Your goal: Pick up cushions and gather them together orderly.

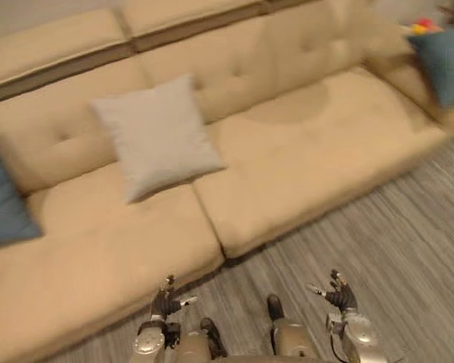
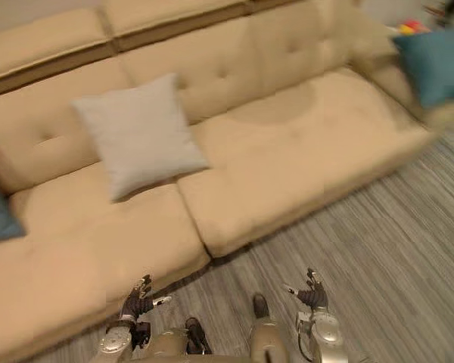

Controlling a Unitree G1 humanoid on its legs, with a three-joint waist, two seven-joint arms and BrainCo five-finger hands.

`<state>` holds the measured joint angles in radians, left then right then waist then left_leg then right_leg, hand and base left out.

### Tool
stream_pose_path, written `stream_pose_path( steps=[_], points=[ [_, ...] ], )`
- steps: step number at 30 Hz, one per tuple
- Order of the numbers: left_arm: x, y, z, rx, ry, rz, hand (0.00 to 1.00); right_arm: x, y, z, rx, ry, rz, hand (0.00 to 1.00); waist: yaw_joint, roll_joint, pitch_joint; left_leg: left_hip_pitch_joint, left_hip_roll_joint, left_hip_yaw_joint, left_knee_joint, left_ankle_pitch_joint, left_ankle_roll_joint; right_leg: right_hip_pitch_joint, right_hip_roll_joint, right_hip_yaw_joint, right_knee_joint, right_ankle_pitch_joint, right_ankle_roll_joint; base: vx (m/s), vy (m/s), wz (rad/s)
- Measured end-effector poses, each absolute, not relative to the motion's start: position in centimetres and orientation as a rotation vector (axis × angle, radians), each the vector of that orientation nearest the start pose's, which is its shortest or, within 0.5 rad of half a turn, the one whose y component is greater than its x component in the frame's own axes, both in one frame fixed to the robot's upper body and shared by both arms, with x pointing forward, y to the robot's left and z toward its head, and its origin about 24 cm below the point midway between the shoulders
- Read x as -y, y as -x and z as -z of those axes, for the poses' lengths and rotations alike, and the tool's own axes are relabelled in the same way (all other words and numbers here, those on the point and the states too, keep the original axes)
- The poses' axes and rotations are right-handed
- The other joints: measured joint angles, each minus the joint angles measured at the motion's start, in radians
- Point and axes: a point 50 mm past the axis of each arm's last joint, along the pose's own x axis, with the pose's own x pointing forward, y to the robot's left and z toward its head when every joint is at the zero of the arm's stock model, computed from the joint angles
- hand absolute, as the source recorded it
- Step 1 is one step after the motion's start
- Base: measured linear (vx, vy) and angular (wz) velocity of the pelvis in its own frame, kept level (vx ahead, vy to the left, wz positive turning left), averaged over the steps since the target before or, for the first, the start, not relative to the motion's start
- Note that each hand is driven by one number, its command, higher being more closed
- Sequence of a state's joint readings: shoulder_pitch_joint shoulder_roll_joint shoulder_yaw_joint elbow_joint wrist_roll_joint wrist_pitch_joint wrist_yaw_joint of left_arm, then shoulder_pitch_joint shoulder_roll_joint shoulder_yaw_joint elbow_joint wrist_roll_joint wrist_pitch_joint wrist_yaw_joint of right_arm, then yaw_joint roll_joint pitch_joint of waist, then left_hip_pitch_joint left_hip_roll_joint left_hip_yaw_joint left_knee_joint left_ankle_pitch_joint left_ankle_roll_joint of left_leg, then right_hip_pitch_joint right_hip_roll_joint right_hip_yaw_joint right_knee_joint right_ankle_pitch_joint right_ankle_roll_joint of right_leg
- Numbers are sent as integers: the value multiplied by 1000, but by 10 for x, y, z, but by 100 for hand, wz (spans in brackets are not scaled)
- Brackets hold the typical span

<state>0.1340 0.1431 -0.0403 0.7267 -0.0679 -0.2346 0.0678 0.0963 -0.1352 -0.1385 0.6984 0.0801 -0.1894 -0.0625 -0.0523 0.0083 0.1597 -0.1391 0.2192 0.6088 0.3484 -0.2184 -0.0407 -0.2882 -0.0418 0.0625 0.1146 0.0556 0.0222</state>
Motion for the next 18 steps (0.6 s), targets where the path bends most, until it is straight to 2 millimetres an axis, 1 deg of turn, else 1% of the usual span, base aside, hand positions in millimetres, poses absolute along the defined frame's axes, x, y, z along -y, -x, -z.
stream_pose_path(
  steps=[1, 2, 3, 4, 5, 6, 7, 8, 9, 10, 11, 12, 13, 14, 15, 16, 17, 18],
  points=[
    [-199, -161, 107, -591, -108, -121, 0, 232, -167, 99, -580, 53, 293, 0, -13, 6, 5, 21, 22, 66, 5, -9, 1, -17, -27, -130, 17, -30, -67, 58, 14, -202],
    [-198, -168, 102, -562, -118, -105, 0, 233, -171, 95, -559, 60, 291, 0, -22, 16, 10, 74, 50, 170, 2, -15, -2, -20, -93, -380, 61, -70, -128, 78, 7, -211],
    [-199, -170, 99, -548, -125, -98, 0, 233, -172, 95, -554, 60, 289, 0, -23, 16, 10, 99, 60, 215, 3, -20, -6, -19, -121, -475, 84, -83, -147, 130, -45, -244],
    [-198, -177, 93, -517, -138, -78, 0, 233, -174, 94, -550, 61, 287, 0, -26, 16, 6, 148, 74, 304, 3, -26, -14, -7, -180, -667, 131, -94, -164, 106, -102, -180],
    [-197, -180, 91, -506, -140, -74, 0, 233, -174, 94, -550, 62, 287, 0, -26, 17, 3, 166, 76, 334, 6, -30, -20, -2, -195, -724, 143, -91, -169, 153, -162, -215],
    [-196, -186, 87, -483, -140, -68, 0, 233, -176, 93, -545, 63, 286, 0, -27, 16, 2, 201, 77, 386, 4, -32, -27, 7, -205, -793, 162, -70, -158, 178, -207, -183],
    [-194, -192, 84, -467, -139, -61, 0, 233, -176, 93, -545, 64, 285, 0, -30, 17, 2, 226, 80, 399, 4, -32, -34, -7, -190, -776, 172, -63, -119, 197, -217, -204],
    [-190, -197, 83, -456, -133, -49, 0, 235, -178, 91, -536, 73, 284, 0, -42, 31, 1, 248, 96, 406, 17, -36, -46, -23, -156, -718, 182, -74, -100, 255, -227, -189],
    [-182, -202, 80, -442, -124, -29, 0, 238, -177, 90, -536, 89, 284, 0, -45, 50, -2, 262, 136, 406, 75, -37, -65, -31, -115, -665, 197, -100, -95, 370, -247, -203],
    [-175, -207, 78, -427, -117, -5, 0, 241, -174, 90, -542, 99, 285, 0, -43, 62, -2, 264, 220, 353, 248, -14, -43, -27, -64, -594, 222, -134, -102, 323, -199, -179],
    [-173, -207, 78, -425, -108, -1, 0, 241, -173, 91, -545, 102, 282, 0, -42, 65, -3, 254, 251, 314, 323, 11, -8, -23, -51, -568, 227, -145, -106, 343, -161, -184],
    [-167, -206, 80, -431, -93, 9, 0, 236, -176, 90, -540, 108, 266, 0, -40, 66, -2, 194, 292, 163, 496, 65, 66, 1, -15, -501, 226, -173, -123, 326, -46, -178],
    [-157, -205, 81, -435, -80, 38, 0, 235, -180, 89, -534, 118, 261, 0, -35, 67, 11, 88, 245, -49, 650, 4, 15, 36, 8, -430, 221, -191, -122, 379, -29, -175],
    [-155, -204, 82, -438, -75, 44, 0, 234, -180, 89, -535, 122, 263, 0, -26, 64, 13, 48, 209, -117, 683, -14, -4, 49, 12, -400, 218, -196, -121, 290, 36, -177],
    [-152, -201, 84, -448, -60, 41, 0, 232, -180, 91, -545, 129, 255, 0, 7, 54, 18, -20, 128, -221, 697, -44, -20, 89, 17, -330, 204, -200, -116, 240, 91, -151],
    [-153, -197, 86, -458, -50, 29, 0, 229, -180, 92, -549, 132, 246, 0, 26, 45, 25, -65, 83, -262, 669, -57, -11, 121, 18, -285, 190, -207, -105, 258, 104, -162],
    [-155, -192, 87, -468, -42, 9, 0, 226, -181, 92, -549, 134, 236, 0, 41, 46, 28, -114, 45, -300, 613, -63, -1, 150, 18, -247, 175, -213, -96, 410, 214, -141],
    [-158, -188, 88, -471, -30, -13, 0, 222, -185, 91, -542, 144, 216, 0, 61, 58, 30, -178, 6, -354, 526, -62, -1, 175, 16, -204, 165, -224, -77, 415, 282, -146]
  ],
)
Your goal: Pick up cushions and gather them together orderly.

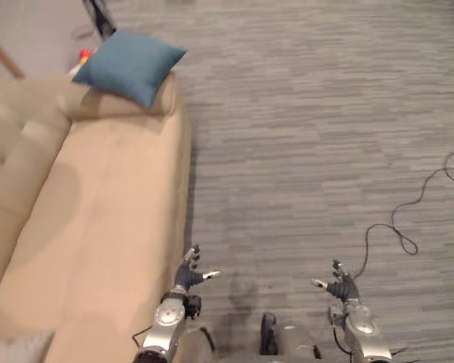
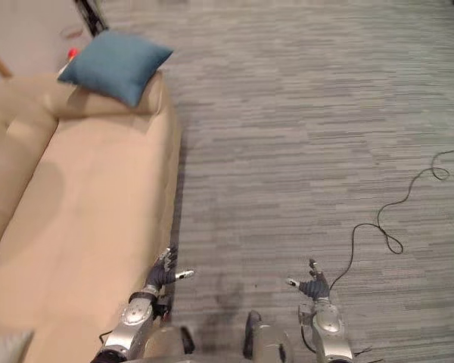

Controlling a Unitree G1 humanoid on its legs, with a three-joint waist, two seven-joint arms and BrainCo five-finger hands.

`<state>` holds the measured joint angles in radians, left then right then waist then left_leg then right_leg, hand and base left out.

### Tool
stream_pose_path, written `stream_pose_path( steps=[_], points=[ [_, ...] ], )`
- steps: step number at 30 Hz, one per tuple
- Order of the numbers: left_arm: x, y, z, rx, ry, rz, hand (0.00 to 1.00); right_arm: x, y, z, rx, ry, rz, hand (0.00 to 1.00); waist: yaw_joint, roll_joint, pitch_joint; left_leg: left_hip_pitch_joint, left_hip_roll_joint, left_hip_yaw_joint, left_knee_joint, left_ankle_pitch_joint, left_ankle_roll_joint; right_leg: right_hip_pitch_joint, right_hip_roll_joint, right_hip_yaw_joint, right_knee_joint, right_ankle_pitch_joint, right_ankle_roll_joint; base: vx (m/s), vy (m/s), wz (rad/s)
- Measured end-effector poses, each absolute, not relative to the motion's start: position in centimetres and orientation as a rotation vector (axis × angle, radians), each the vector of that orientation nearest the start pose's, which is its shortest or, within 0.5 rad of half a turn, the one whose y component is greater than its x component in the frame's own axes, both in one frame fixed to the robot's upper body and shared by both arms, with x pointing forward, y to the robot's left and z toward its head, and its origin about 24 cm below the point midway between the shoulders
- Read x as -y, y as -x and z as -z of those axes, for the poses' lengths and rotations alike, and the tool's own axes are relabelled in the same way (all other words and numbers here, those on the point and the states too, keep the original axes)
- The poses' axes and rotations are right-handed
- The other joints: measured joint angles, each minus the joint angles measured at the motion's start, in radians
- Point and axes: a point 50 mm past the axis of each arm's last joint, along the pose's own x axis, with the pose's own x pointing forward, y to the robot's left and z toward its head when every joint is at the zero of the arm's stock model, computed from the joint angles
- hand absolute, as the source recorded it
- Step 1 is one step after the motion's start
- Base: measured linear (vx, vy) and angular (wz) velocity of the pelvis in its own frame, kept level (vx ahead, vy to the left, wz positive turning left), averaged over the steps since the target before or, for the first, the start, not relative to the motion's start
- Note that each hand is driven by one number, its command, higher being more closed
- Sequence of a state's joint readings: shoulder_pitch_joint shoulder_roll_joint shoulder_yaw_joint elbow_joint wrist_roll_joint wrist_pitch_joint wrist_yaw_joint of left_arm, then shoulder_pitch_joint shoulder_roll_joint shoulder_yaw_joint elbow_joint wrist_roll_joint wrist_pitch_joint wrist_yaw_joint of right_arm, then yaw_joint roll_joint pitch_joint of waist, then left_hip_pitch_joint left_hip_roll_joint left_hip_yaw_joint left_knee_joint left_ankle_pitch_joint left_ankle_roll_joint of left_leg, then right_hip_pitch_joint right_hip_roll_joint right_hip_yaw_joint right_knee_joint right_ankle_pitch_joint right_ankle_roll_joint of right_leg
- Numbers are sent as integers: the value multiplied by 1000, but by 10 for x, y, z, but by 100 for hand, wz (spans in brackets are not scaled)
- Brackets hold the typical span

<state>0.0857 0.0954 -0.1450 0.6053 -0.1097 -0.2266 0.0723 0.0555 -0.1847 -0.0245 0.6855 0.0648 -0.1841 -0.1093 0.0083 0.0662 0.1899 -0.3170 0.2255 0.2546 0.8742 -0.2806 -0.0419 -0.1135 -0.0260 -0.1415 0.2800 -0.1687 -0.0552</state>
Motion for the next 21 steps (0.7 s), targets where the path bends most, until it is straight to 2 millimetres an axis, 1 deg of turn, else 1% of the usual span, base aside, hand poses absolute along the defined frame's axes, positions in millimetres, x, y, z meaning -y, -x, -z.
stream_pose_path(
  steps=[1, 2, 3, 4, 5, 6, 7, 8, 9, 10, 11, 12, 13, 14, 15, 16, 17, 18, 19, 20, 21],
  points=[
    [-160, -181, 90, -483, -23, -33, 0, 221, -190, 90, -533, 160, 200, 0, 17, 9, 2, -54, -45, -59, -136, 11, -17, 8, -12, 34, -2, -16, 26, 406, 318, -124],
    [-161, -178, 91, -489, -22, -41, 0, 219, -192, 89, -530, 166, 191, 0, 23, 15, 3, -65, -60, -74, -206, 22, -35, 14, -18, 45, -3, -22, 38, 343, 327, -106],
    [-161, -174, 93, -501, -17, -53, 0, 218, -194, 88, -528, 195, 167, 0, 39, 41, 5, -73, -75, -90, -401, 57, -79, 32, -14, 63, -7, -43, 71, 405, 344, -86],
    [-164, -170, 97, -524, -6, -81, 0, 216, -194, 91, -542, 193, 164, 0, 64, 54, 2, -48, -79, -71, -443, 168, -4, 73, -14, 95, -22, -59, 100, 593, 417, -61],
    [-165, -168, 99, -533, -2, -96, 0, 212, -196, 92, -547, 183, 160, 0, 62, 29, -4, -46, -107, -56, -452, 147, 3, 93, -41, 102, -56, -59, 100, 552, 329, -16],
    [-170, -169, 98, -528, -4, -111, 0, 211, -197, 91, -540, 182, 161, 0, 62, 15, -13, -48, -125, -52, -446, 130, 13, 95, -58, 102, -71, -61, 104, 548, 308, 28],
    [-172, -173, 95, -514, 14, -131, 0, 211, -204, 87, -521, 184, 166, 0, 62, -5, -16, -68, -154, -56, -402, 91, 70, 91, -86, 103, -59, -74, 143, 489, 286, 31],
    [-174, -171, 97, -521, 29, -157, 0, 209, -207, 86, -512, 180, 165, 0, 66, -21, -19, -68, -176, -52, -361, 45, 106, 85, -114, 112, 4, -95, 186, 489, 291, 26],
    [-174, -169, 98, -529, 41, -167, 0, 207, -209, 85, -509, 176, 165, 0, 66, -22, -20, -57, -180, -46, -346, 21, 114, 70, -122, 117, 76, -106, 204, 515, 298, 21],
    [-174, -164, 101, -550, 46, -169, 0, 203, -209, 86, -508, 163, 164, 0, 64, -33, -18, -3, -206, -42, -350, -16, 122, 9, -152, 134, 291, -100, 293, 551, 278, 29],
    [-174, -160, 104, -573, 31, -156, 0, 199, -207, 88, -514, 148, 159, 0, 58, -45, -20, 78, -242, -54, -374, -40, 132, -67, -181, 149, 545, -63, 334, 565, 243, 33],
    [-175, -159, 105, -581, 20, -147, 0, 198, -204, 90, -525, 145, 161, 0, 57, -48, -21, 110, -251, -60, -383, -44, 137, -89, -190, 139, 629, -64, 331, 585, 132, 45],
    [-175, -158, 106, -588, 9, -134, 0, 199, -197, 94, -545, 144, 163, 0, 57, -50, -22, 168, -260, -66, -406, -45, 139, -123, -213, 97, 737, -75, 305, 595, 50, 35],
    [-174, -157, 106, -590, 6, -131, 0, 199, -194, 96, -556, 145, 163, 0, 59, -46, -23, 226, -263, -70, -438, -45, 138, -151, -238, 25, 768, -98, 257, 591, 35, 24],
    [-174, -156, 106, -593, 2, -132, 0, 200, -195, 95, -554, 143, 164, 0, 58, -37, -25, 282, -264, -81, -482, -45, 138, -193, -258, -60, 754, -129, 190, 715, 31, 9],
    [-172, -158, 105, -587, -3, -125, 0, 202, -198, 93, -545, 140, 171, 0, 49, -27, -26, 339, -261, -102, -537, -44, 137, -249, -264, -137, 700, -160, 134, 595, 6, 11],
    [-171, -162, 104, -578, -4, -116, 0, 205, -199, 92, -539, 138, 178, 0, 39, -17, -25, 370, -255, -119, -569, -42, 130, -286, -261, -175, 647, -170, 119, 594, -16, 31],
    [-169, -167, 102, -564, -4, -109, 0, 210, -200, 90, -534, 149, 186, 0, 25, 3, -18, 411, -233, -126, -602, -45, 107, -335, -236, -199, 548, -165, 105, 601, -81, 36],
    [-165, -174, 99, -548, 6, -102, 0, 218, -201, 88, -533, 171, 190, 0, 17, 31, -3, 460, -195, -127, -622, -49, 57, -386, -183, -191, 394, -114, 92, 615, -98, 34],
    [-165, -177, 98, -542, 3, -103, 0, 220, -200, 88, -535, 176, 192, 0, 6, 34, -1, 483, -181, -130, -624, -50, 27, -409, -147, -175, 280, -50, 96, 794, -156, 30],
    [-168, -180, 96, -532, -9, -103, 0, 221, -194, 90, -548, 176, 199, 0, 1, 18, -9, 543, -171, -143, -621, -58, -18, -402, -83, -108, 10, 140, 85, 745, -194, 34]
  ],
)
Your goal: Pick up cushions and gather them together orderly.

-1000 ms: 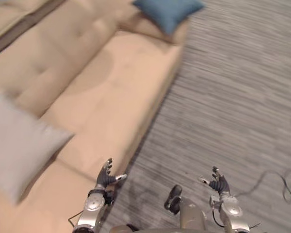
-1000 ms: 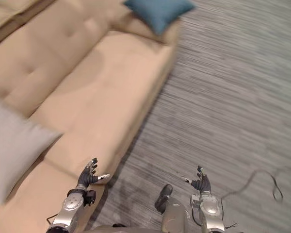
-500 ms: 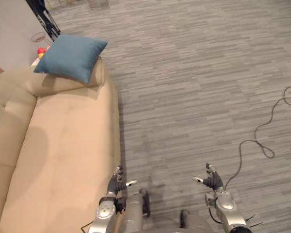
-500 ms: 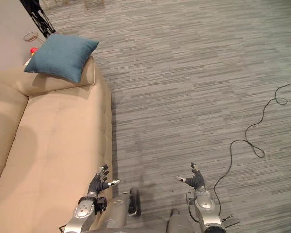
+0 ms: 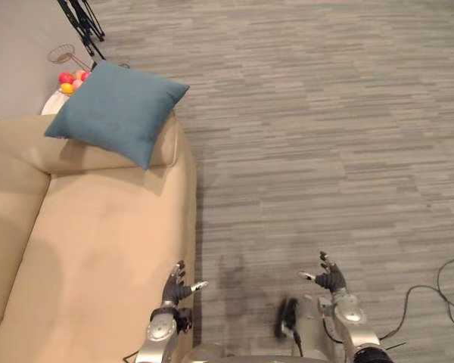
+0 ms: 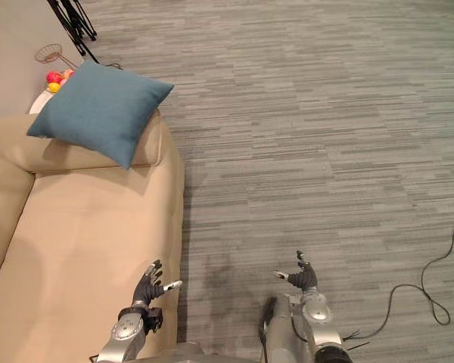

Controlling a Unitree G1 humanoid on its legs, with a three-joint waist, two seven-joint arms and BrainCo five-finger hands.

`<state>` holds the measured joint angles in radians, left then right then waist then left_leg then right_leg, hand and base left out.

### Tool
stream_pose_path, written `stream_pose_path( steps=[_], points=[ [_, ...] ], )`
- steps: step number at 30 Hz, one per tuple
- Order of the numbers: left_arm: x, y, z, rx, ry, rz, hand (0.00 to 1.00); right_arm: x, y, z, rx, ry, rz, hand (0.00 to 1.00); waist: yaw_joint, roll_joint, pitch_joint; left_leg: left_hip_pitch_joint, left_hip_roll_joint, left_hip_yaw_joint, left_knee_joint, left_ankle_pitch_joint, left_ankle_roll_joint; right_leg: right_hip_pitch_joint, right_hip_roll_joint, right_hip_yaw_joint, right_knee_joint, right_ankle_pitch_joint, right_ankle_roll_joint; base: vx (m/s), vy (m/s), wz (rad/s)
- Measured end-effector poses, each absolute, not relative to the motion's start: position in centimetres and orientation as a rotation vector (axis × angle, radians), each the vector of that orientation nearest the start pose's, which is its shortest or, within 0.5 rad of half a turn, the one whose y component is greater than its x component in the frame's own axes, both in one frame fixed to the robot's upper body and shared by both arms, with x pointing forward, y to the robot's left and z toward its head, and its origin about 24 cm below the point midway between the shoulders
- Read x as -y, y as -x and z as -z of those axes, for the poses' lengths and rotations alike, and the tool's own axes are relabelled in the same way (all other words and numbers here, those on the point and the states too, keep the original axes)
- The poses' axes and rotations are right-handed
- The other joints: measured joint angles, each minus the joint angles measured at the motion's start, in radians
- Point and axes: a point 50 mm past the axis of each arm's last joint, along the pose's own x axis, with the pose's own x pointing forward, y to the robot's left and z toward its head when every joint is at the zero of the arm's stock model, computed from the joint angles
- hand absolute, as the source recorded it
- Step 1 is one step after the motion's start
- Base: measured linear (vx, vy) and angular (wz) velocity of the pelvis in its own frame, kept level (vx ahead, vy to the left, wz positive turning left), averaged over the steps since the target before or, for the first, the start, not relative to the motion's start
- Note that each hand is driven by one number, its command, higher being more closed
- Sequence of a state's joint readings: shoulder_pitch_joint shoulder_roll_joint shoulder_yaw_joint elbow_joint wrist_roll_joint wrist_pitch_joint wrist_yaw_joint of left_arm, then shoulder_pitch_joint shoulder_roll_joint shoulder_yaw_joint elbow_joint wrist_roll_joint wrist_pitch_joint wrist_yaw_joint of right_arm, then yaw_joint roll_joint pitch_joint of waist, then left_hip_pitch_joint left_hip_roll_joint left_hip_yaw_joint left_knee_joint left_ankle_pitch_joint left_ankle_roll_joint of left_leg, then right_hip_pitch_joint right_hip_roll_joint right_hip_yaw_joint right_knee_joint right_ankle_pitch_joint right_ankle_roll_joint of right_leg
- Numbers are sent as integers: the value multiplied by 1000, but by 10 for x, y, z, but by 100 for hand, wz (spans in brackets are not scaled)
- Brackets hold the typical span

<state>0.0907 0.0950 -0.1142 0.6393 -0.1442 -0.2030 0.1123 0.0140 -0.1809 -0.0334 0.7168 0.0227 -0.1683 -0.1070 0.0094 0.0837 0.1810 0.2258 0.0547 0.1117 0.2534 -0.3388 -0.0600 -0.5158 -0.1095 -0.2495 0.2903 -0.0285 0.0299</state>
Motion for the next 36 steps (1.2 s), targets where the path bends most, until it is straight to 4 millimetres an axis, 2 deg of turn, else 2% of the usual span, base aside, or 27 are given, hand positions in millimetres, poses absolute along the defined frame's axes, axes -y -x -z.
stream_pose_path(
  steps=[2, 3, 4, 6, 7, 9, 11, 14, 15, 16, 17, 18, 19, 20, 21, 22, 23, 24, 25, 27, 28, 29, 30, 31, 33, 34, 36],
  points=[
    [-174, -179, 97, -536, -28, -107, 0, 222, -179, 97, -586, 176, 204, 0, -11, -48, -28, 51, -4, -38, 46, -26, -45, 6, 1, 70, -45, 245, -58, 795, -245, 46],
    [-161, -185, 97, -534, 5, -95, 0, 229, -183, 95, -586, 198, 212, 0, -15, 15, -28, 41, 51, -60, 115, -14, -66, -21, 34, 25, 83, 178, -81, 740, -239, 52],
    [-158, -191, 94, -514, 16, -90, 0, 233, -188, 90, -567, 200, 224, 0, -27, 18, -27, -35, 76, -67, 273, 107, -75, -13, 28, 6, 148, 80, -84, 702, -222, 36],
    [-152, -196, 92, -505, 35, -88, 0, 231, -191, 88, -554, 198, 219, 0, -19, 22, -14, -165, 139, -38, 554, 303, -68, 90, 44, -13, 106, 23, -88, 741, -256, 33],
    [-151, -197, 91, -499, 41, -88, 0, 231, -193, 87, -547, 184, 227, 0, -6, 25, 10, -261, 230, 36, 792, 226, 9, 213, 68, -32, 46, -3, -92, 768, -261, 14],
    [-153, -193, 93, -508, 45, -98, 0, 230, -197, 85, -534, 173, 230, 0, 21, 5, 20, -358, 255, 100, 887, 163, 25, 333, 74, -24, -30, -21, -93, 569, -128, 0],
    [-157, -186, 94, -511, 66, -122, 0, 230, -202, 82, -518, 172, 229, 0, 39, -6, 26, -471, 234, 145, 797, 126, 39, 435, 73, -22, -125, -33, -78, 524, -24, 0],
    [-166, -176, 97, -527, 70, -161, 0, 234, -203, 85, -540, 176, 242, 0, 62, -2, 24, -571, 170, 210, 495, 112, 34, 536, 59, -39, -198, -61, -36, 504, 62, 16],
    [-168, -171, 99, -543, 72, -175, 0, 235, -200, 89, -562, 177, 247, 0, 62, -1, 24, -581, 134, 264, 311, 135, 11, 586, 50, -65, -223, -78, -7, 659, 145, 55],
    [-168, -166, 101, -555, 78, -186, 0, 236, -197, 90, -571, 178, 252, 0, 62, 12, 16, -572, 109, 348, 115, 256, 30, 628, 57, -92, -239, -103, 23, 704, 170, 73],
    [-174, -162, 103, -567, 75, -207, 0, 232, -198, 92, -575, 167, 251, 0, 68, -6, 8, -551, 79, 380, 101, 284, 175, 659, 40, -112, -238, -130, 52, 620, 149, 71],
    [-176, -162, 103, -565, 75, -214, 0, 229, -199, 92, -572, 164, 241, 0, 67, -26, 1, -554, 58, 389, 102, 270, 177, 659, 23, -130, -230, -134, 60, 602, 145, 82],
    [-176, -162, 103, -562, 94, -235, 0, 227, -200, 91, -567, 158, 235, 0, 66, -37, -1, -558, 42, 378, 136, 215, 230, 654, -4, -155, -161, -159, 102, 458, 120, 72],
    [-175, -161, 103, -567, 103, -244, 0, 226, -201, 91, -567, 156, 234, 0, 68, -41, 0, -555, 34, 366, 160, 189, 238, 647, -24, -159, -98, -177, 130, 567, 182, 85],
    [-173, -157, 106, -579, 113, -245, 0, 227, -199, 93, -574, 156, 235, 0, 73, -40, 0, -520, 13, 344, 186, 141, 234, 611, -77, -155, 107, -196, 161, 561, 201, 89],
    [-174, -154, 107, -589, 110, -249, 0, 226, -196, 95, -586, 153, 232, 0, 69, -43, -1, -471, -15, 301, 188, 106, 230, 543, -132, -129, 366, -148, 202, 564, 195, 99],
    [-176, -153, 107, -590, 104, -252, 0, 225, -195, 96, -593, 151, 230, 0, 65, -46, -2, -444, -30, 276, 183, 93, 230, 510, -152, -106, 487, -136, 209, 535, 119, 128],
    [-180, -153, 107, -590, 90, -255, 0, 224, -192, 98, -602, 149, 228, 0, 60, -46, -3, -391, -55, 216, 179, 74, 231, 452, -160, -64, 665, -170, 173, 504, 36, 137],
    [-183, -151, 108, -595, 82, -261, 0, 224, -189, 100, -610, 150, 226, 0, 62, -47, -5, -349, -70, 172, 166, 74, 231, 415, -162, -48, 703, -210, 137, 570, -2, 137],
    [-184, -149, 110, -610, 78, -276, 0, 223, -188, 100, -608, 151, 223, 0, 62, -45, -8, -299, -86, 93, 149, 74, 231, 351, -153, -44, 617, -250, 80, 455, -50, 126],
    [-186, -149, 110, -610, 76, -290, 0, 224, -186, 101, -608, 153, 226, 0, 59, -41, -12, -284, -93, 24, 137, 74, 230, 310, -114, 3, 509, -274, 70, 440, -146, 181],
    [-185, -153, 109, -603, 78, -287, 0, 226, -182, 102, -614, 154, 229, 0, 54, -36, -19, -283, -96, -66, 128, 74, 230, 249, -43, 127, 375, -273, 73, 360, -164, 163],
    [-184, -156, 109, -600, 78, -283, 0, 226, -181, 102, -615, 154, 230, 0, 51, -36, -19, -283, -98, -96, 128, 74, 230, 234, -16, 185, 330, -270, 80, 426, -230, 197],
    [-182, -161, 108, -597, 72, -270, 0, 228, -172, 106, -638, 151, 240, 0, 38, -37, -19, -280, -105, -181, 134, 70, 205, 214, 27, 316, 224, -246, 116, 284, -199, 193],
    [-180, -165, 108, -595, 68, -268, 0, 230, -162, 110, -666, 143, 257, 0, 26, -44, -22, -268, -112, -268, 157, 38, 130, 230, 41, 399, 73, -156, 119, 321, -289, 216],
    [-178, -166, 110, -604, 66, -268, 0, 229, -155, 114, -688, 128, 270, 0, 27, -57, -19, -269, -115, -316, 208, -1, 66, 252, 22, 376, 31, -4, 104, 379, -409, 191],
    [-172, -165, 111, -606, 84, -264, 0, 229, -154, 114, -685, 104, 285, 0, 37, -36, -32, -291, -66, -296, 231, 12, 7, 279, 18, 283, 19, -12, 86, 270, -310, 145]
  ],
)
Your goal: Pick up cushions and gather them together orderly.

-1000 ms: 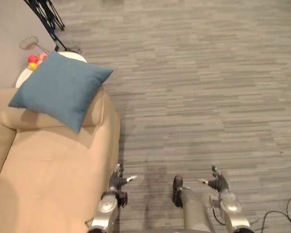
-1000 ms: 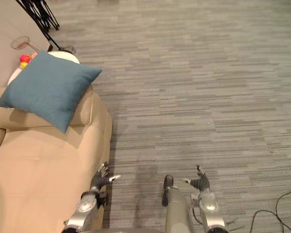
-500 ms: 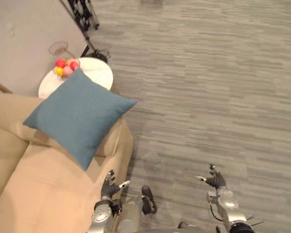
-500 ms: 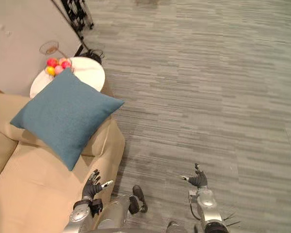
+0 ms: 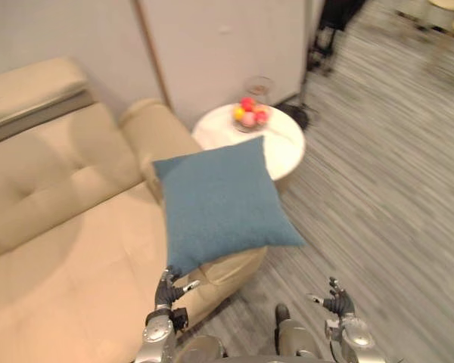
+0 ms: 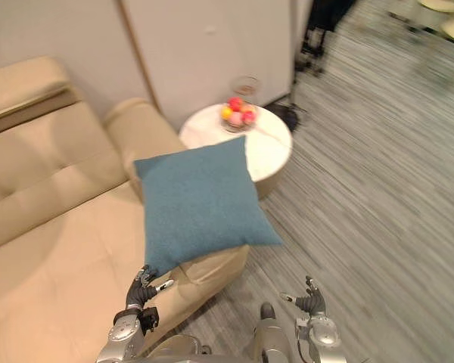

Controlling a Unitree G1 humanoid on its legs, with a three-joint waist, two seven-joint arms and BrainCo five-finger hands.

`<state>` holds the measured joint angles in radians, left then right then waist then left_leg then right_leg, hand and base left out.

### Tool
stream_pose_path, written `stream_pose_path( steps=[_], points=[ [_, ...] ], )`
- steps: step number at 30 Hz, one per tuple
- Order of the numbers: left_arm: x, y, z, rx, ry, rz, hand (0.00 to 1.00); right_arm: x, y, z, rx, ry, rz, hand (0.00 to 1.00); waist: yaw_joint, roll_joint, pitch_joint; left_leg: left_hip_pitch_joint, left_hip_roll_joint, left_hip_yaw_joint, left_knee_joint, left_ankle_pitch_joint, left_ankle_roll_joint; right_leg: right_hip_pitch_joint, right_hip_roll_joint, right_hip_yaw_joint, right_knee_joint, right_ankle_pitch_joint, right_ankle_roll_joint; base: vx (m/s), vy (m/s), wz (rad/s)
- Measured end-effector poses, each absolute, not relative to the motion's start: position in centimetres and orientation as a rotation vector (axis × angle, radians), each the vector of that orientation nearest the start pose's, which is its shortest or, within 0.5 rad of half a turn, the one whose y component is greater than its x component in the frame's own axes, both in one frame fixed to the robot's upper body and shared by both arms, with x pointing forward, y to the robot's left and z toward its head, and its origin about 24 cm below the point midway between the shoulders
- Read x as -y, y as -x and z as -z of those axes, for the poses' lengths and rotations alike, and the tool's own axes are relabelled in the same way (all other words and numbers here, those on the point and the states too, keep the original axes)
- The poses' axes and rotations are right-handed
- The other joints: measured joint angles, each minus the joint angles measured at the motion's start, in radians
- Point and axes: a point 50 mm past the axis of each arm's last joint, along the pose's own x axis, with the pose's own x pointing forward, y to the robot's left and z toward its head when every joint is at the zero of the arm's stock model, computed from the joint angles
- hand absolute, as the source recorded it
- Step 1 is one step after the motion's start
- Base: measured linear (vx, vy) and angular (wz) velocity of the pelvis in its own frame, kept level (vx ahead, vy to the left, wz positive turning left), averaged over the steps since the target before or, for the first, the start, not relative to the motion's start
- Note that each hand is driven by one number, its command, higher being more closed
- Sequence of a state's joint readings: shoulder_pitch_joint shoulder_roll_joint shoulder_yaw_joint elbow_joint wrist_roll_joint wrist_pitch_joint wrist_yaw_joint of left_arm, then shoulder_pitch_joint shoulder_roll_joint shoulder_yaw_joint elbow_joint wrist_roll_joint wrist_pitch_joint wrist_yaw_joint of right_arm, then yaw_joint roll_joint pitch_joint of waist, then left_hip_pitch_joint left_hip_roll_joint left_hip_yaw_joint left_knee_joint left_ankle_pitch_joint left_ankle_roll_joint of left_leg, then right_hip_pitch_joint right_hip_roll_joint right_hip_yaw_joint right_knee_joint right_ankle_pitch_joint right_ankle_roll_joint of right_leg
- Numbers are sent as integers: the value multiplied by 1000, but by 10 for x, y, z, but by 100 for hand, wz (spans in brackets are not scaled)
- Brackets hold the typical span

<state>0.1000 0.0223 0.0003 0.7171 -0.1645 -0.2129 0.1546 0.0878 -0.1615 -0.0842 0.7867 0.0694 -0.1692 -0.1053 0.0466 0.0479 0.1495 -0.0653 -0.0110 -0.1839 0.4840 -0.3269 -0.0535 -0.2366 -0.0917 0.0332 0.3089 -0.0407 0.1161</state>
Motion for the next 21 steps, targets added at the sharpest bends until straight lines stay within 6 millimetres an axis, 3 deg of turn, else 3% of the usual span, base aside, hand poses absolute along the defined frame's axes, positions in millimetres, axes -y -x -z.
stream_pose_path(
  steps=[1, 2, 3, 4, 5, 9, 14, 17, 21],
  points=[
    [-171, -163, 112, -612, 89, -264, 0, 230, -160, 110, -659, 94, 292, 0, -1, -3, 2, -17, 33, 60, -7, 11, -24, 24, -4, -51, -25, -3, -6, 158, -260, 139],
    [-171, -162, 112, -614, 89, -264, 0, 232, -166, 105, -625, 81, 307, 0, -4, 1, 0, -22, 86, 184, -45, 25, -43, 51, -13, -113, -44, -9, -19, 118, -245, 160],
    [-170, -162, 112, -613, 87, -259, 0, 236, -167, 103, -609, 75, 325, 0, -6, 5, -2, -19, 130, 287, -81, 42, -45, 71, -18, -161, -54, -12, -23, 96, -214, 139],
    [-169, -163, 112, -612, 86, -254, 0, 238, -167, 103, -607, 72, 336, 0, -6, 7, -3, -14, 145, 335, -104, 56, -36, 78, -21, -183, -55, -17, -29, 34, -98, 126],
    [-171, -162, 112, -613, 74, -250, 0, 243, -166, 101, -601, 53, 369, 0, -4, 3, -6, -12, 150, 408, -135, 84, 1, 105, -38, -231, -72, -20, -30, 24, -63, 96],
    [-182, -159, 112, -619, 23, -240, 0, 235, -156, 108, -628, 2, 397, 0, -6, -30, -16, -35, 136, 473, -142, 138, 10, 157, -77, -322, -114, -19, -29, -29, 9, 84],
    [-201, -160, 109, -610, -30, -256, 0, 246, -157, 102, -593, 0, 461, 0, -8, -30, -17, -23, 129, 493, -221, 181, 7, 163, -72, -347, -139, 1, -37, -94, -24, 18],
    [-214, -162, 105, -595, -61, -271, 0, 257, -168, 86, -513, 35, 466, 0, -10, -34, -21, -5, 132, 526, -296, 212, 4, 140, -57, -325, -154, 13, -50, -146, -72, -24],
    [-230, -182, 90, -523, -88, -298, 0, 272, -194, 57, -384, 99, 447, 0, -37, -38, -23, -37, 136, 560, -346, 234, -4, 79, -40, -296, -174, 28, -59, -113, -56, -23]
  ],
)
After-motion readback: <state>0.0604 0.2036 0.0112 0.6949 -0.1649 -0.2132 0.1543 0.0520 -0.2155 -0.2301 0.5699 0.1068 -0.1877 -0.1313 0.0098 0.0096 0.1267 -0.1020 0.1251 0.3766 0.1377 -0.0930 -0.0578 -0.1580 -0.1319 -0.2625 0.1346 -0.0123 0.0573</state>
